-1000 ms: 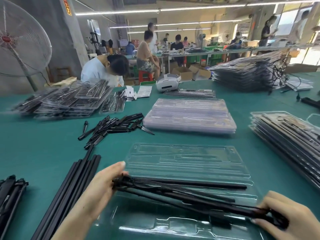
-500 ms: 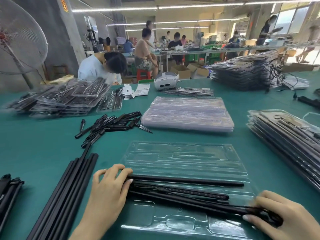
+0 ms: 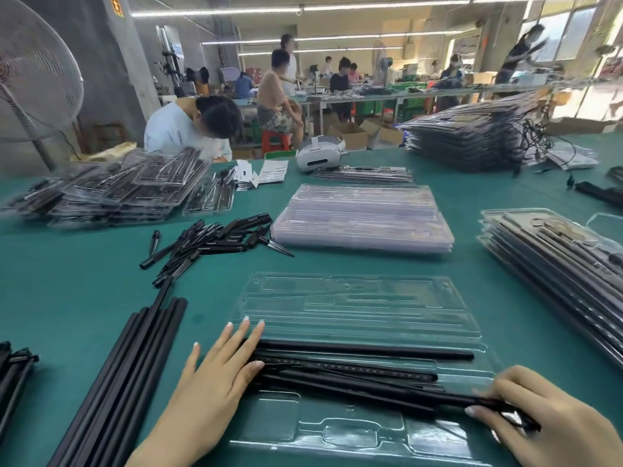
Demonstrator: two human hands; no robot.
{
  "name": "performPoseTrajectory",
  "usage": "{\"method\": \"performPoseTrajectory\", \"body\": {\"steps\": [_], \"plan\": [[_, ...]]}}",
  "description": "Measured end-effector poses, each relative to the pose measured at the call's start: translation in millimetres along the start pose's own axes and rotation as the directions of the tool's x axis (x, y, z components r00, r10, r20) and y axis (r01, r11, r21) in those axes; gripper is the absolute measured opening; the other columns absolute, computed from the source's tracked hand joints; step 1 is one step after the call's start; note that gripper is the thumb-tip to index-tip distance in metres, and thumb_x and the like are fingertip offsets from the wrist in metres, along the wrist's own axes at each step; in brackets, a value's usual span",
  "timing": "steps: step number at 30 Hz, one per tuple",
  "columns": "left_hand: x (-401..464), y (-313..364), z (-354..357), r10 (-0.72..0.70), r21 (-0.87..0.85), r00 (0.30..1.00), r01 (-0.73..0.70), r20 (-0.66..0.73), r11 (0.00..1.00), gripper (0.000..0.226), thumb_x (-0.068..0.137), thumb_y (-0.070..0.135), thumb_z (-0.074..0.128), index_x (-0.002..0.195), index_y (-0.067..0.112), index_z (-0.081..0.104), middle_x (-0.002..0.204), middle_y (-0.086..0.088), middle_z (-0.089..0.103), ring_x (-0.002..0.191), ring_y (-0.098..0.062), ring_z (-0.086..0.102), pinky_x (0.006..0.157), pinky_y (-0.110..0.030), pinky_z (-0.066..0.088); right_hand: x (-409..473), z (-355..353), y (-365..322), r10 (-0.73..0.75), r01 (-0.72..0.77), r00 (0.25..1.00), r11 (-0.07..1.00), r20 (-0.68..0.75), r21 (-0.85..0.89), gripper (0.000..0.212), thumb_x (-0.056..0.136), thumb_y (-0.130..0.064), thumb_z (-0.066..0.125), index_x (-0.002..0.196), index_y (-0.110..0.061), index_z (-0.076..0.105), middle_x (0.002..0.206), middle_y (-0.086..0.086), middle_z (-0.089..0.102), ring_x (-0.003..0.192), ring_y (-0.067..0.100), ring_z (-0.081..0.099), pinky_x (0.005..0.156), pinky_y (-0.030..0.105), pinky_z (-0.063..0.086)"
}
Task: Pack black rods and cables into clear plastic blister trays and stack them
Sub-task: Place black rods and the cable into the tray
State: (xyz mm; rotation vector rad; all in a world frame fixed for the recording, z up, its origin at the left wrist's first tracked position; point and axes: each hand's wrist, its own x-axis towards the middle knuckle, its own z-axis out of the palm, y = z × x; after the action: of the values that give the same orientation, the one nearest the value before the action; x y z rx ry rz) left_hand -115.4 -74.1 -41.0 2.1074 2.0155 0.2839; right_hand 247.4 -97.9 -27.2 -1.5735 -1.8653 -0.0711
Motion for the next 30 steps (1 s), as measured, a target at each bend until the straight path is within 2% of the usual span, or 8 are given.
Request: {"method": "performPoseTrajectory", "body": {"steps": [3,5,10,12,18,22,24,30], "plan": [[1.5,4.2,1.9,-0.018,0.011,0.999,0.017,0.028,1.0,0.05,0.087,0.059,0.002,0.132,0.06,-0.019,0.145,0.033,-0.026,0.134,0.007,-0.03,0.115,-0.033,-0.015,1.9,-0.4,5.8,0.007,-0.006,0.998,1.0,-0.062,0.015,0.031,0.075,-0.06,0.051,0.065,-0.034,0.065,0.072,-0.021,0.056,0.049,0.01,0.052,0.05,0.023,0.039],[1.3,6.5,3.1,-0.034,-0.005,0.999,0.035,0.017,0.999,0.044,0.095,0.055,0.008,0.132,0.061,-0.017,0.145,0.032,-0.026,0.133,0.007,-0.03,0.115,-0.035,-0.017,3.4,0.1,9.0,-0.026,0.025,0.998,1.0,-0.057,-0.014,0.028,0.075,-0.056,0.052,0.065,-0.034,0.065,0.072,-0.021,0.056,0.049,0.01,0.053,0.046,0.021,0.037],[0.7,7.1,0.4,-0.033,-0.012,0.999,0.033,0.028,0.999,0.042,0.1,0.048,0.012,0.127,0.068,-0.015,0.141,0.037,-0.027,0.13,0.011,-0.032,0.115,-0.039,-0.017,-2.0,5.5,13.8,-0.164,0.16,0.985,0.983,-0.045,-0.089,0.026,0.083,-0.046,0.049,0.066,-0.032,0.062,0.076,-0.021,0.056,0.059,-0.002,0.05,0.04,0.022,0.039],[-0.5,10.0,-0.9,-0.022,-0.036,1.0,0.022,0.015,0.999,0.041,0.101,0.047,0.015,0.126,0.071,-0.006,0.138,0.04,-0.025,0.128,0.015,-0.031,0.114,-0.037,-0.016,-1.6,5.7,11.1,-0.168,0.167,0.985,0.984,-0.023,-0.063,0.021,0.08,-0.048,0.048,0.071,-0.037,0.065,0.078,-0.026,0.059,0.065,-0.004,0.051,0.043,0.015,0.038],[-0.1,9.7,-4.2,0.013,-0.161,1.0,-0.013,0.001,0.987,0.038,0.1,0.043,0.024,0.12,0.074,0.015,0.139,0.045,-0.011,0.128,0.021,-0.021,0.116,-0.032,-0.007,0.2,18.4,19.1,-0.279,0.271,0.953,0.959,-0.117,-0.082,0.027,0.088,-0.034,0.048,0.075,-0.03,0.071,0.08,-0.022,0.062,0.077,-0.006,0.051,0.059,0.021,0.04],[0.7,11.3,-5.9,0.01,-0.22,1.0,-0.016,-0.028,0.975,0.046,0.1,0.04,0.033,0.109,0.082,0.018,0.137,0.048,-0.004,0.129,0.023,-0.014,0.116,-0.031,-0.002,2.1,33.3,25.8,-0.387,0.348,0.893,0.918,-0.23,-0.191,0.027,0.09,-0.019,0.052,0.074,-0.016,0.074,0.08,-0.01,0.065,0.074,0.001,0.048,0.064,0.021,0.039],[-0.4,10.6,-5.5,0.01,-0.218,0.999,-0.018,-0.035,0.976,0.046,0.1,0.039,0.034,0.115,0.078,0.017,0.138,0.047,-0.003,0.13,0.022,-0.013,0.116,-0.03,-0.002,1.7,37.0,29.8,-0.409,0.366,0.881,0.908,-0.239,-0.206,0.024,0.089,-0.016,0.054,0.079,-0.012,0.075,0.085,-0.006,0.065,0.073,0.004,0.047,0.064,0.023,0.039],[-1.9,13.4,-5.8,-0.011,-0.142,1.0,0.008,-0.021,0.99,0.042,0.101,0.042,0.027,0.123,0.072,0.008,0.14,0.044,-0.013,0.131,0.016,-0.022,0.116,-0.03,-0.005,1.7,36.6,30.0,-0.373,0.343,0.909,0.923,-0.187,-0.173,0.027,0.089,-0.024,0.053,0.074,-0.019,0.076,0.079,-0.012,0.066,0.072,0.001,0.051,0.06,0.023,0.041]]}}
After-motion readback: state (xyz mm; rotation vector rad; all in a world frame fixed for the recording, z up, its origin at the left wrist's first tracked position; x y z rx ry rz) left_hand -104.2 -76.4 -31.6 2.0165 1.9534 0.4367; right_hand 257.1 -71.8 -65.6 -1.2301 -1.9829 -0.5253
